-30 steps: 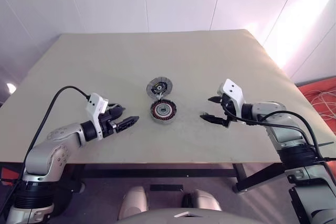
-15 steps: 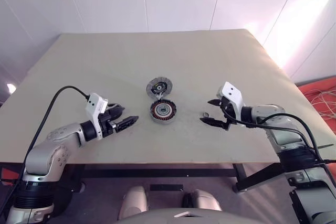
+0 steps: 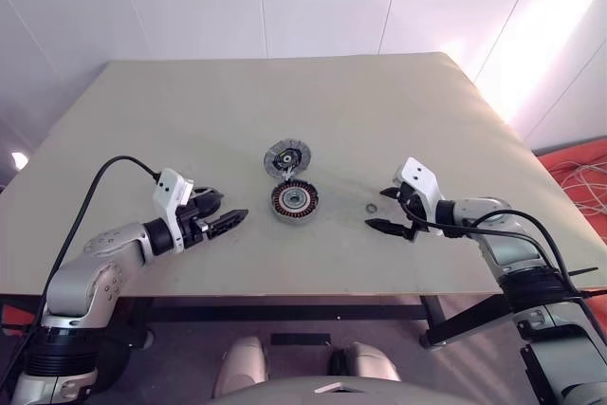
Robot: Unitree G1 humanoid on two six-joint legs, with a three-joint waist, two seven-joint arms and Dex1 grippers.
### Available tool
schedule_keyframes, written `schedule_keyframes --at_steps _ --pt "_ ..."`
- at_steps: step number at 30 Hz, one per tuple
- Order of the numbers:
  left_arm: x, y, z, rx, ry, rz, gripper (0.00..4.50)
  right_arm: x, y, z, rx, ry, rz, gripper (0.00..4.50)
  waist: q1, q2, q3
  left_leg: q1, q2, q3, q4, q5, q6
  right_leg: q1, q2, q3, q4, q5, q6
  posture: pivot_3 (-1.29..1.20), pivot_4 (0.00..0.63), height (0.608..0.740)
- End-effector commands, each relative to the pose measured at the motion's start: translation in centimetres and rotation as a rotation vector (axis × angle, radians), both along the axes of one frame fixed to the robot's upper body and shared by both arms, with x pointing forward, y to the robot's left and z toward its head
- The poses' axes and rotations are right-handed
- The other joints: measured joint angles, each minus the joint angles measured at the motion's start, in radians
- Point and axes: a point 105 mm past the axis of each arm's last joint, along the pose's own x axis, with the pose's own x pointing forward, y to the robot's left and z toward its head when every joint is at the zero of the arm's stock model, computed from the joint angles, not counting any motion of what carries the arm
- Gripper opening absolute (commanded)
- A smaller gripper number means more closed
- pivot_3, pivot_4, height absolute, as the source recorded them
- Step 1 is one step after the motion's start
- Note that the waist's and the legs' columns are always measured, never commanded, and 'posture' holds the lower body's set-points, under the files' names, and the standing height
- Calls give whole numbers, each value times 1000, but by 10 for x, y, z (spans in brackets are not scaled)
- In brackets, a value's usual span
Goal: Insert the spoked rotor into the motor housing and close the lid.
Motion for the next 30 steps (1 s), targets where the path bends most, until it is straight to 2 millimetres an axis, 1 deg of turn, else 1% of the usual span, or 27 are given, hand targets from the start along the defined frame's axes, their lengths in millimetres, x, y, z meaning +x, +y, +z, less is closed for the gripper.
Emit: schedule_keyframes --at_steps 1,7,8,13,15,16,18,20,23,24,27,30 --pt "2 2 10 6 -48 -4 4500 6 2 10 2 -42 5 3520 0 0 0 0 0 0 0 0 0 0 0 0 0 0 0 0 0 740" --pt "3 3 10 9 -50 0 4500 8 -2 8 -5 -48 1 1395 0 0 0 0 0 0 0 0 0 0 0 0 0 0 0 0 0 740" --pt "3 2 10 9 -50 0 4500 8 -3 8 -7 -49 1 1105 0 0 0 0 0 0 0 0 0 0 0 0 0 0 0 0 0 740" --pt "4 1 11 9 -52 1 4500 9 -5 6 -9 -49 -3 1105 0 -2 -1 0 0 0 0 0 0 0 0 0 0 0 0 0 0 740" --pt "3 1 11 10 -51 2 4500 10 -5 5 -6 -48 -3 786 0 -2 -1 0 0 0 0 0 0 0 0 0 0 0 0 0 0 740" --pt "3 2 11 10 -51 3 4500 10 -4 6 2 -54 -2 715 0 -2 -1 0 0 0 0 0 0 0 0 0 0 0 0 0 0 740" --pt "3 2 11 9 -52 4 4500 14 1 12 30 -76 -5 715 0 -2 -1 0 0 0 0 0 0 0 0 0 0 0 0 0 0 740" --pt "4 2 13 0 -55 6 4500 19 13 26 99 -107 -2 715 -1 -2 -1 0 0 0 0 0 0 0 0 0 0 0 -1 0 0 740" --pt "5 3 14 -2 -60 10 4500 20 40 53 233 -149 56 715 -3 -2 -1 0 1 1 0 0 0 -1 1 0 1 1 -2 0 0 740" --pt "6 3 14 -1 -62 12 4500 18 49 59 264 -152 76 715 -3 -2 -1 0 2 1 0 0 0 -2 1 0 1 1 -2 0 0 740" --pt "9 3 14 -2 -57 27 4500 14 73 66 302 -130 134 715 -1 -2 -1 -1 2 1 0 0 0 -3 1 1 2 1 -3 0 0 740" --pt "10 3 13 -15 -39 38 4500 11 93 67 302 -109 183 715 2 -3 -2 0 2 1 0 0 0 -3 1 1 2 1 -3 0 0 740"
